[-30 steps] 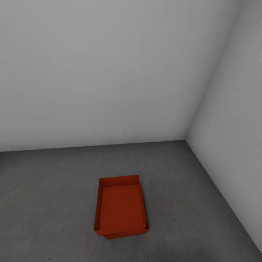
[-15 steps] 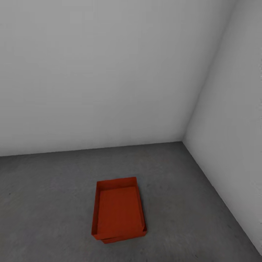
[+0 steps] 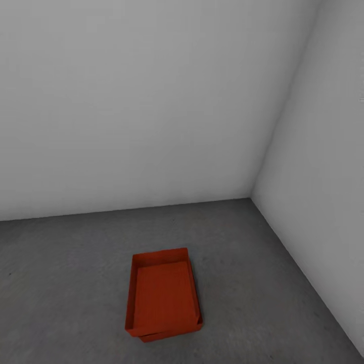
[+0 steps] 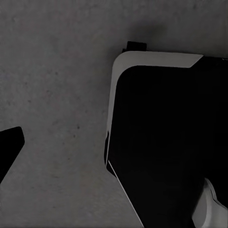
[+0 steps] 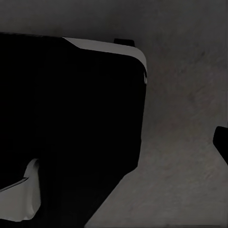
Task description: Move the two storage containers from the living room to the garage. In the garage, place one container on the floor and stack the other container on top of it (either order is fine).
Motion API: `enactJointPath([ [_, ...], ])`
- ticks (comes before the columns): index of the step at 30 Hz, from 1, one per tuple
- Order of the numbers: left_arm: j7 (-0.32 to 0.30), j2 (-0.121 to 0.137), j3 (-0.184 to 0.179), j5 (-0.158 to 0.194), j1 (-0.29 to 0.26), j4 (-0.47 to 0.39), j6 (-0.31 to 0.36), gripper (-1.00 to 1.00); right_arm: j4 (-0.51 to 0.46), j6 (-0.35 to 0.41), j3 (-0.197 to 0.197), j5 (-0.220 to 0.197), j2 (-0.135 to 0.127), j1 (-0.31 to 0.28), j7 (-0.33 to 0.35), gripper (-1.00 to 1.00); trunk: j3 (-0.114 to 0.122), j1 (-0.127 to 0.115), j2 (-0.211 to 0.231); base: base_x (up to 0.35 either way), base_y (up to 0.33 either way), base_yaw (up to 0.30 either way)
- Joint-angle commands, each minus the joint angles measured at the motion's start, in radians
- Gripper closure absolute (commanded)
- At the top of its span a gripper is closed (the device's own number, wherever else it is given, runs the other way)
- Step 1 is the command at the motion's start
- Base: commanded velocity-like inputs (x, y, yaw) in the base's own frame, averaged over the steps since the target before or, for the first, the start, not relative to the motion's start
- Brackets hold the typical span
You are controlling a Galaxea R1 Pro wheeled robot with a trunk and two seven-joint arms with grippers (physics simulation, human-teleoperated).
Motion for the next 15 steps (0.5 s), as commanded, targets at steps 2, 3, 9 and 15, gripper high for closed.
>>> enactJointPath([
  [2,0.001,-0.001,0.001,0.009,-0.001,0.0,0.004,-1.0,0.003,-0.006,0.007,-0.01,-0.002,-0.001,-0.001,-1.0,-0.002,0.0,-0.002,0.0,0.0,-0.002],
  [3,0.001,-0.001,0.001,0.009,-0.001,0.0,0.006,-1.0,0.003,-0.007,0.007,-0.01,-0.003,-0.001,-0.001,-1.0,-0.002,0.0,-0.002,0.0,0.0,-0.001],
  [9,0.002,-0.002,0.001,0.009,0.0,0.0,0.012,-1.0,0.002,-0.007,0.008,-0.005,-0.007,-0.001,-0.002,-1.0,-0.002,0.0,-0.002,0.0,0.0,0.0],
  [15,0.001,-0.007,0.001,0.009,0.011,0.0,0.009,-1.0,0.002,-0.008,0.008,-0.005,-0.006,-0.001,-0.002,-1.0,-0.001,0.0,-0.002,0.0,0.0,0.018],
])
